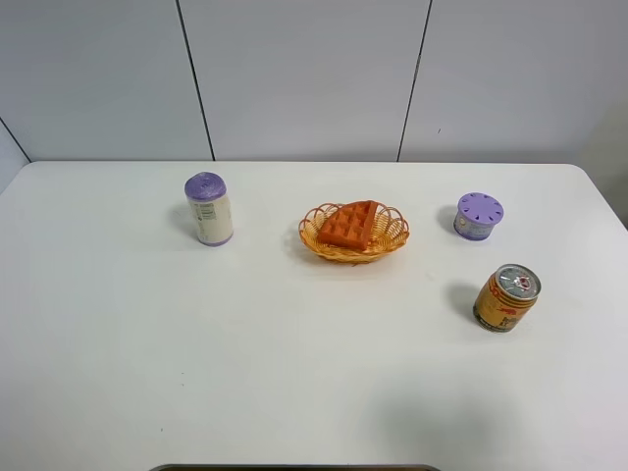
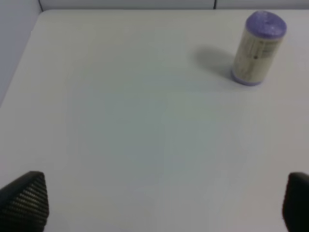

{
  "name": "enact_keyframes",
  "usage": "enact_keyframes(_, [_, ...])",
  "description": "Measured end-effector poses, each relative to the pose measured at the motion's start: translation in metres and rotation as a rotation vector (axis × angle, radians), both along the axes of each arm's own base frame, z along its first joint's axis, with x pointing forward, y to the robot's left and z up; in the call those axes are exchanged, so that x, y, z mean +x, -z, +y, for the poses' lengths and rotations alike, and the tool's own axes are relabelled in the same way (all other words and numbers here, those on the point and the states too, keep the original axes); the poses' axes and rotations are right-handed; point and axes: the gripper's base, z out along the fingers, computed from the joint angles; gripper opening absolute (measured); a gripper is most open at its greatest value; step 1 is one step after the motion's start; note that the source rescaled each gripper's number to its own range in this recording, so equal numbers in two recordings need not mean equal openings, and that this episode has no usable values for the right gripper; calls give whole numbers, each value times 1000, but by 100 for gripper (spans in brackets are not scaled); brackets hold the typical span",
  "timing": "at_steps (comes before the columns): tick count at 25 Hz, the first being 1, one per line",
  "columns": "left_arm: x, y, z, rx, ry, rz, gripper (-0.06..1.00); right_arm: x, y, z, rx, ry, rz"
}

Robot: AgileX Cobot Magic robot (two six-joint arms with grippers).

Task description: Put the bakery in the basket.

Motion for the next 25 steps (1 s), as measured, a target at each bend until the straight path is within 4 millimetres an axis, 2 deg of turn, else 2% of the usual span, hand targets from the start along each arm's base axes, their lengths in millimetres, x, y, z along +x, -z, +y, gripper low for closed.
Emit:
enact_keyframes(9, [8,26,-3,-9,16,45,98,0,0,0,0,0,0])
enact_keyframes(25, [10,29,-6,-36,31,9,98,0,0,0,0,0,0])
